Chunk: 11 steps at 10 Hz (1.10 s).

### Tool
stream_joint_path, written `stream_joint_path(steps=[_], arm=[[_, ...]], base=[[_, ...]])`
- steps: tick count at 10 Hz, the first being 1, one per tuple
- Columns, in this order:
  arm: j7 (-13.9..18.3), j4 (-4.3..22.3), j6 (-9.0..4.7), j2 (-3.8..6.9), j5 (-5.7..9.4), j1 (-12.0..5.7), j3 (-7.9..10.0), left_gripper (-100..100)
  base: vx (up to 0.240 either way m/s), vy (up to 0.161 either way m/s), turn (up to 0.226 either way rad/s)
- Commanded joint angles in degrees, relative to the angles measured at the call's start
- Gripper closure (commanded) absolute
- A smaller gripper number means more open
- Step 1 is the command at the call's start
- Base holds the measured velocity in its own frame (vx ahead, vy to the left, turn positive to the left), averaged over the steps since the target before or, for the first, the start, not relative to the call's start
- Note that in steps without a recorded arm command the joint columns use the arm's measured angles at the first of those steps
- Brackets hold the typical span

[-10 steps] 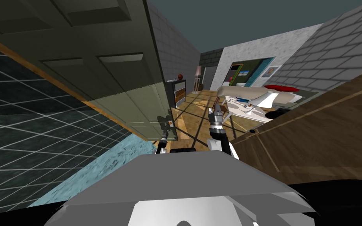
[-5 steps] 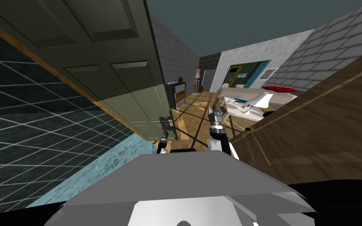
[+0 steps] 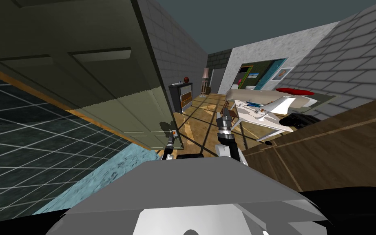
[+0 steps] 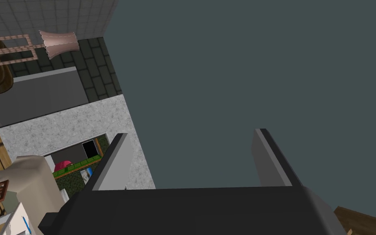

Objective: Push the door open

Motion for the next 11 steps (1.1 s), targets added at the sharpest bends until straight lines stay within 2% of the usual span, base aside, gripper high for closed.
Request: stream_joint_path(steps=[1,2,3,8,11], arm=[[-0.12,0.41,-0.40,-0.49,0.08,-0.18,0.25,-100],[-0.07,0.31,-0.25,-0.29,0.05,-0.14,0.16,-100],[-0.07,0.31,-0.25,-0.29,0.05,-0.14,0.16,100],[-0.07,0.31,-0.25,-0.29,0.05,-0.14,0.16,100],[-0.62,0.94,0.12,0.07,0.82,-0.69,1.92,100]], base=[[0.244,-0.021,-0.031],[0.094,-0.011,0.014],[-0.022,-0.001,-0.008],[-0.015,0.002,-0.003],[0.150,-0.064,0.046]])
